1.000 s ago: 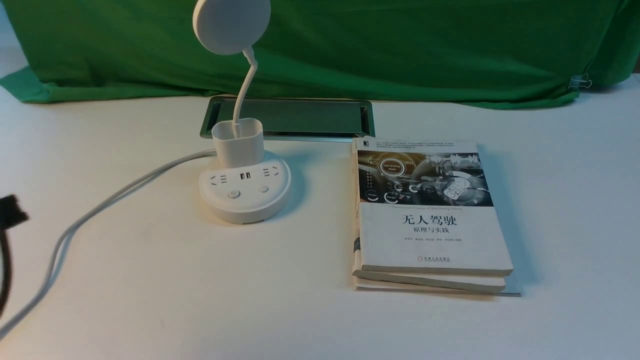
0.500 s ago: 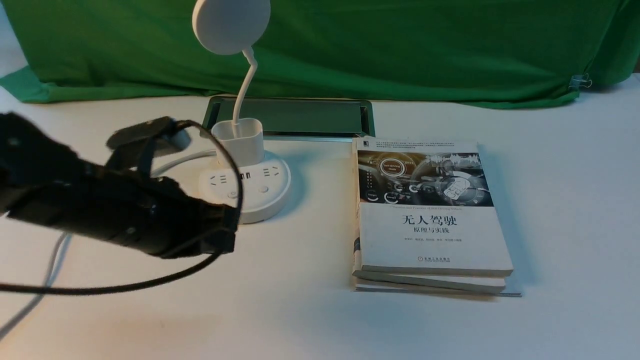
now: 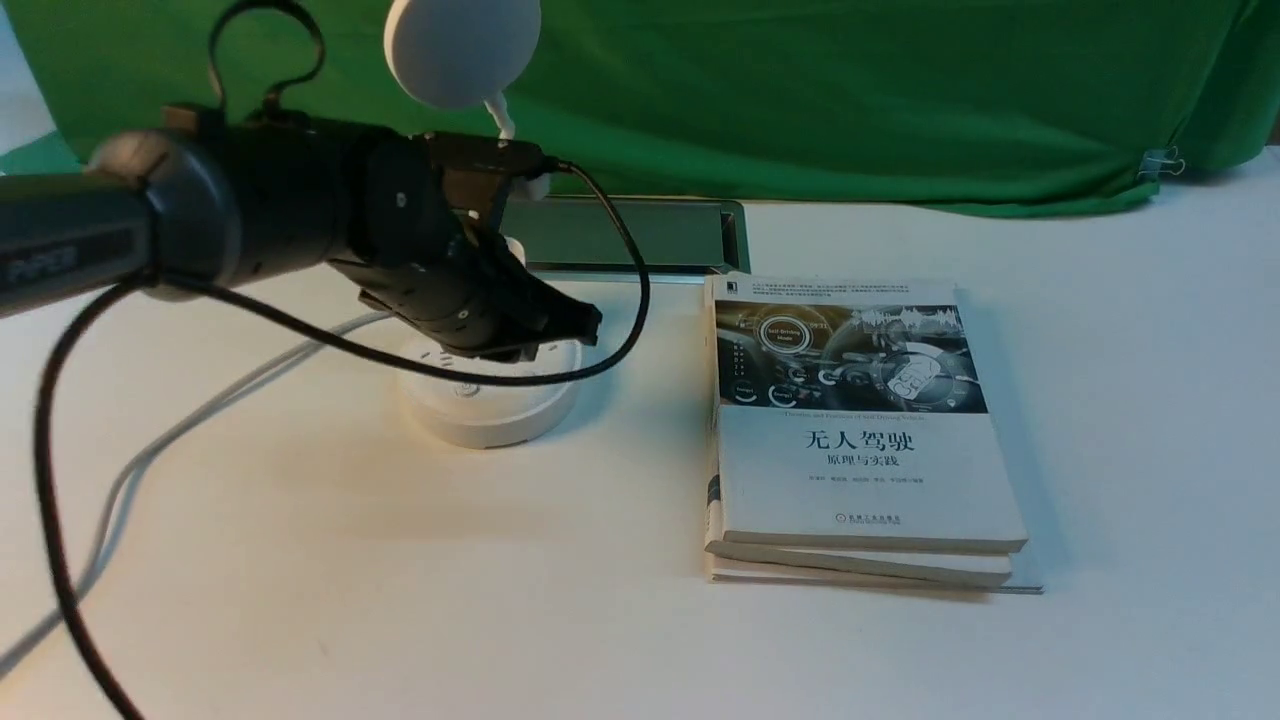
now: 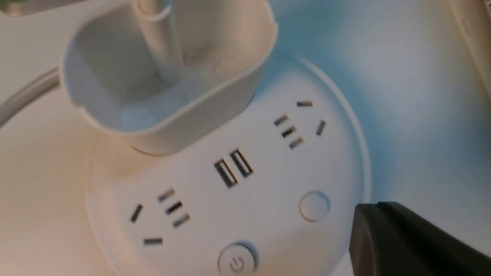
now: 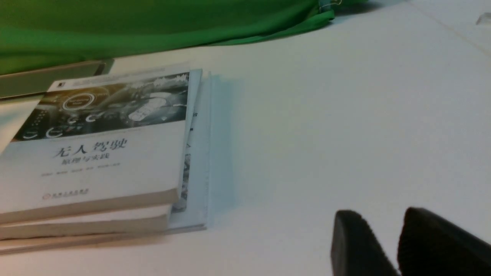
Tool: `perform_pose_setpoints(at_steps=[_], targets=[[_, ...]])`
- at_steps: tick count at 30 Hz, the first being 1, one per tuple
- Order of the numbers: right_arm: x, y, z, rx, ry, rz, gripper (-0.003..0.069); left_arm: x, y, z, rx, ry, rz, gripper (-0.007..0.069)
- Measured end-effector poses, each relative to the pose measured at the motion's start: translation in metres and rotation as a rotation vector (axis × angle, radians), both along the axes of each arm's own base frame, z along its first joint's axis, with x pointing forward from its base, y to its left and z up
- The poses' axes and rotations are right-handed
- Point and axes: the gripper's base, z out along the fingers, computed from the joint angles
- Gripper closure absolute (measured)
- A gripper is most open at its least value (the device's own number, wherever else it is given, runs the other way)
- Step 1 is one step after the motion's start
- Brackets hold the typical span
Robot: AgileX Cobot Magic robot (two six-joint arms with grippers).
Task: Turn on the desk lamp on the white desktop with your hand.
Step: 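Press the power button on the lamp base to turn the lamp on with the left gripper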
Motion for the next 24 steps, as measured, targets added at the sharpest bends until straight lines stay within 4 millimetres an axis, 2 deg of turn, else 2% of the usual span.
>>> perform_pose_setpoints(at_steps=[6, 24], targets=[[0.0, 0.0, 0.0, 0.0, 0.0, 0.0, 0.0421, 0.012, -0.001, -0.018, 0.063, 0.004, -0.012, 0.0629], [0.0, 0.0, 0.0, 0.0, 0.001, 0.0, 0.0421, 0.013, -0.005, -0.03, 0.063, 0.055, 0.021, 0.0625]])
